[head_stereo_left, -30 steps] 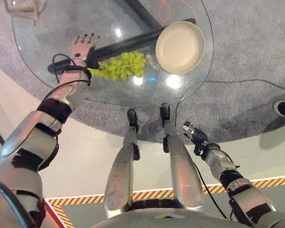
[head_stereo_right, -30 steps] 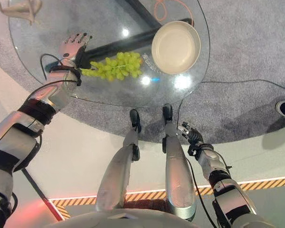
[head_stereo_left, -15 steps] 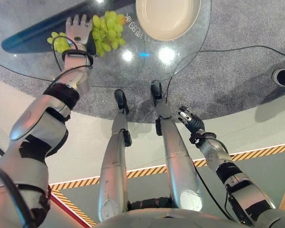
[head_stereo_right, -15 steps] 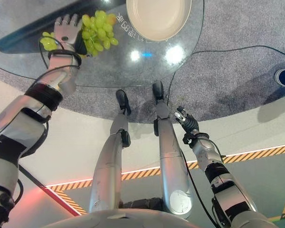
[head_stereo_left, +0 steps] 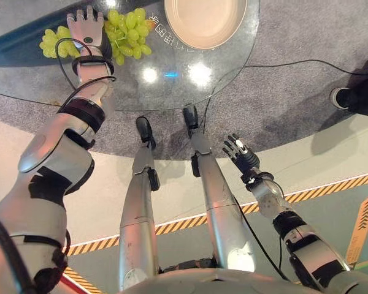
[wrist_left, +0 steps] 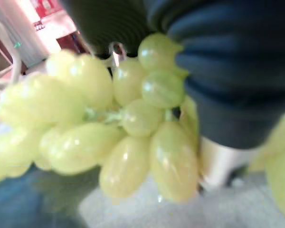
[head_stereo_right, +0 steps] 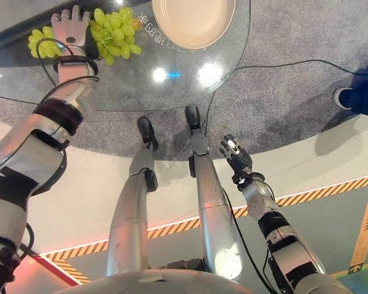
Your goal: Pick up fruits into the plate
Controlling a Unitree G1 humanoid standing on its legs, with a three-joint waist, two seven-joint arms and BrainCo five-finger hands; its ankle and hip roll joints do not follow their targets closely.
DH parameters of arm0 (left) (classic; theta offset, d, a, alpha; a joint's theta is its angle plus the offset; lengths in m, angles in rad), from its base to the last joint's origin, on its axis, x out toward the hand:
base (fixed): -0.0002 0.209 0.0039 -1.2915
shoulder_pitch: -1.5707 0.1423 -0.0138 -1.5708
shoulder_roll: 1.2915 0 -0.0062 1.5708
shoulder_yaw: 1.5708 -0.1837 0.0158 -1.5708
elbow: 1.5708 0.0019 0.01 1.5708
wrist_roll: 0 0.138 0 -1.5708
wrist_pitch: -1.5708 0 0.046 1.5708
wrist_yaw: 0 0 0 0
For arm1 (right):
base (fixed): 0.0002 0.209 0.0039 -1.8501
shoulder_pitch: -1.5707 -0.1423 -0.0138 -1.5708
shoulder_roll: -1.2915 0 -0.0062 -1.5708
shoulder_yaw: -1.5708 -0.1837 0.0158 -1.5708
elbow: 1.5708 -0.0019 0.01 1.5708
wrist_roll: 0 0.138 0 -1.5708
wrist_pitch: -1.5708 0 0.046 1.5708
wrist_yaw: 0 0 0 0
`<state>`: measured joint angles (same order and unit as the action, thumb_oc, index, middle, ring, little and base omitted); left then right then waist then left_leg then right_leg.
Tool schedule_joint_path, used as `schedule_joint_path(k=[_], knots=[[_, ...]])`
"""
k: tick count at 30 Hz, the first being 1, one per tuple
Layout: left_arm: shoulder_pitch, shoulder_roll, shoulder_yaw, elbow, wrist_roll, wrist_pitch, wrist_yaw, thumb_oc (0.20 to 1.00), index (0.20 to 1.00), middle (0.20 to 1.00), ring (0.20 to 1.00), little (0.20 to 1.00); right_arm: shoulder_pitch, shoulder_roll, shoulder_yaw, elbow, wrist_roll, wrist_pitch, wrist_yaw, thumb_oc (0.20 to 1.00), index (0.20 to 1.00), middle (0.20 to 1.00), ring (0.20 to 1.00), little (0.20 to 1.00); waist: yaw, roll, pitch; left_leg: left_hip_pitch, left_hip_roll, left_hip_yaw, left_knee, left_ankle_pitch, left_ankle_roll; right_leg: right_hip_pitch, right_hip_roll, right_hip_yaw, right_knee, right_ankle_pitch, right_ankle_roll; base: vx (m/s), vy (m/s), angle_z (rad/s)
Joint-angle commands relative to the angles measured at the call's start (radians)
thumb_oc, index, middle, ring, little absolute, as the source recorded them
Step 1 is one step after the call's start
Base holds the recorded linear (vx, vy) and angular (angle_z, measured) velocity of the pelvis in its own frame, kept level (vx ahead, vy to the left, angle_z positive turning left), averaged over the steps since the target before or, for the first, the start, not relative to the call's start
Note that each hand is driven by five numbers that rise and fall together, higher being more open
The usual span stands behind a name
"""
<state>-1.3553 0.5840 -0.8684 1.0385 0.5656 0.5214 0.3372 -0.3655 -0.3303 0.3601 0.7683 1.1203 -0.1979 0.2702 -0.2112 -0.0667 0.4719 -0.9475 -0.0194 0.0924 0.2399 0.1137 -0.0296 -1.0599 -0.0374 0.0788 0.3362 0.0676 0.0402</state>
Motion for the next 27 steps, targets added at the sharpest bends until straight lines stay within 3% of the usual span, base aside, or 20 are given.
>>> schedule_joint_path(k=[1, 14, 17, 20, 27], knots=[[0.031, 0.006, 0.033, 0.131, -0.048, 0.002, -0.058, 0.2, 0.2, 0.2, 0.2, 0.2, 0.041, -0.01, -0.003, -0.046, 0.02, -0.009, 0.027, 1.0, 1.0, 1.0, 1.0, 1.0, -0.023, 0.02, 0.048, 0.03, -0.01, -0.038, 0.075, -0.103, -0.003, 0.029, 0.056, 0.0, 0.0, 0.036, 0.034, 0.0, 0.01, -0.06], [0.107, 0.0, 0.074, 0.074, -0.137, -0.036, -0.022, 0.2, 0.2, 0.2, 0.2, 0.2, 0.04, -0.003, 0.0, -0.059, -0.007, -0.035, 0.008, 1.0, 1.0, 1.0, 1.0, 1.0, 0.007, 0.042, 0.048, 0.145, -0.018, -0.043, 0.009, -0.08, 0.004, 0.142, 0.065, -0.013, -0.022, 0.022, 0.026, -0.02, 0.013, 0.0], [0.131, -0.002, 0.084, 0.074, -0.16, -0.048, -0.003, 0.2, 0.2, 0.2, 0.2, 0.2, 0.036, -0.001, 0.0, -0.059, -0.011, -0.031, 0.007, 1.0, 1.0, 1.0, 1.0, 1.0, 0.017, 0.05, 0.048, 0.202, -0.018, -0.045, -0.013, -0.073, 0.004, 0.196, 0.061, -0.021, -0.027, 0.014, 0.026, -0.01, 0.01, 0.0], [0.177, 0.016, 0.104, 0.044, -0.167, -0.098, -0.01, 0.2, 0.2, 0.2, 0.2, 0.2, 0.035, 0.003, -0.008, -0.062, -0.028, -0.033, 0.003, 1.0, 1.0, 1.0, 1.0, 1.0, 0.039, 0.064, 0.048, 0.337, -0.008, -0.045, -0.071, -0.064, 0.0, 0.322, 0.039, -0.046, -0.056, 0.003, 0.034, -0.01, 0.009, 0.01], [0.239, 0.07, 0.143, -0.038, -0.185, -0.17, -0.024, 0.2, 0.2, 0.2, 0.2, 0.2, 0.043, 0.0, -0.039, -0.092, -0.06, -0.038, 0.0, 1.0, 1.0, 1.0, 1.0, 1.0, 0.06, 0.073, 0.048, 0.514, -0.002, -0.047, -0.107, -0.079, -0.008, 0.502, -0.003, -0.076, -0.106, -0.003, 0.045, 0.02, -0.006, 0.08]])
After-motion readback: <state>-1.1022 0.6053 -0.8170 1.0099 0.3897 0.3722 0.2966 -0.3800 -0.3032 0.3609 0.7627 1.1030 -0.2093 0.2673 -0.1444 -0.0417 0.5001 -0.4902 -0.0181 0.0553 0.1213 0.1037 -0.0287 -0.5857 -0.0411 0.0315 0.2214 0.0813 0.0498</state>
